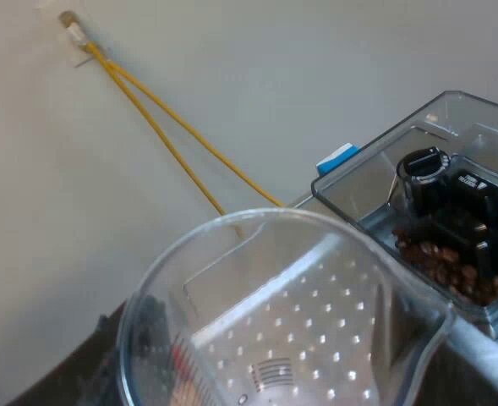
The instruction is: Pour the beans into the coffee machine
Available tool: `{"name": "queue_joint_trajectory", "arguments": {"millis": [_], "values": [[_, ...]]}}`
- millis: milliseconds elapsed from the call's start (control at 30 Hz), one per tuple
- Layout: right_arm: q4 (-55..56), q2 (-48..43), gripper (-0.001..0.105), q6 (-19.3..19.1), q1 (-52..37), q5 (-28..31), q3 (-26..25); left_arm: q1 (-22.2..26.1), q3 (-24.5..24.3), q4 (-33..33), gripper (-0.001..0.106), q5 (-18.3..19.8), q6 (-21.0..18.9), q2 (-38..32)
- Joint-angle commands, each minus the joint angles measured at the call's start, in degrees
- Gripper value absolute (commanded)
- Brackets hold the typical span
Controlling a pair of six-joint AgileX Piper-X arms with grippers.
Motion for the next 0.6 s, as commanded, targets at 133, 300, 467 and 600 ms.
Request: {"name": "queue_joint_trajectory", "arguments": {"millis": [133, 300, 467, 600], "values": [[7.7, 0.1, 0.074, 4.1, 0.0, -11.4, -4.3, 0.2, 5.2, 1.8, 0.001, -0.4, -3.0, -8.5], [7.7, 0.8, 0.074, 5.8, 0.0, -13.8, -4.3, 2.3, 11.5, 1.2, 0.001, -0.4, -4.7, -14.3], [7.5, 4.8, 0.074, 6.2, 0.4, -19.9, -4.3, 13.9, 20.5, -2.6, 0.001, 4.6, -7.5, -21.3], [7.5, 7.1, 0.074, 6.7, 2.6, -19.4, -4.3, 22.5, 23.9, -2.6, 0.001, 10.4, -7.9, -23.4]]}}
